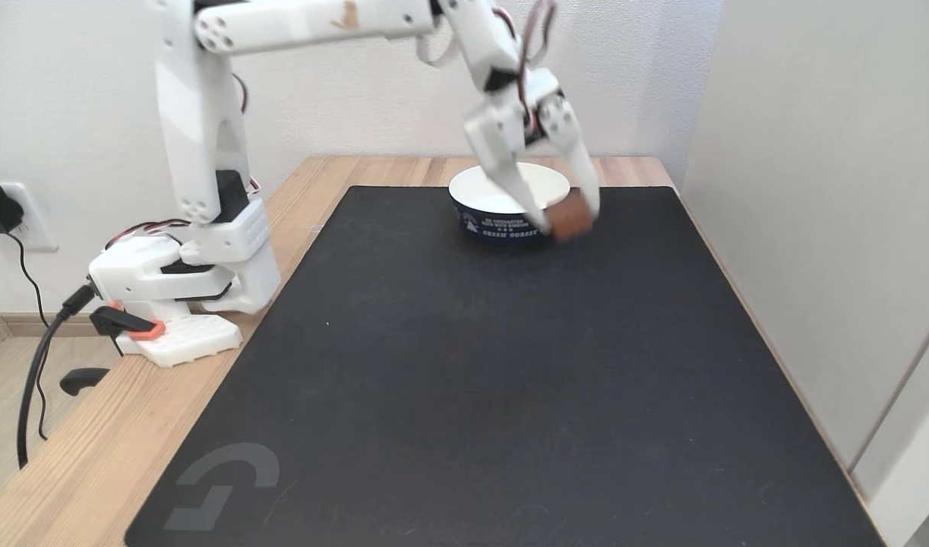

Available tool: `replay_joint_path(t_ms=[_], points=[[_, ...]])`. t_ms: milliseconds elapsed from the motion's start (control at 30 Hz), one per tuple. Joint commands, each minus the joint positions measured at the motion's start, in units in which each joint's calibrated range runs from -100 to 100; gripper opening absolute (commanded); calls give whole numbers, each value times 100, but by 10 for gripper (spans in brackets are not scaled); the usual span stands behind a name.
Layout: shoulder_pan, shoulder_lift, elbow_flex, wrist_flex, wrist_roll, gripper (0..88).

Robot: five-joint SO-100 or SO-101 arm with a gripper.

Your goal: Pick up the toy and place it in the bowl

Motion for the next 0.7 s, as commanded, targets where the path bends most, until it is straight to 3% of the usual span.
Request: replay_joint_path(t_ms=[0,33,233,433,667], points=[[-1239,-1829,1442,-881,-625,23],[-1632,-2396,2353,-1541,-917,23],[-2744,-3479,4903,-3370,-1612,23],[-3305,-3446,6138,-4691,-1721,23],[-3380,-2929,7003,-6546,-1721,23]])
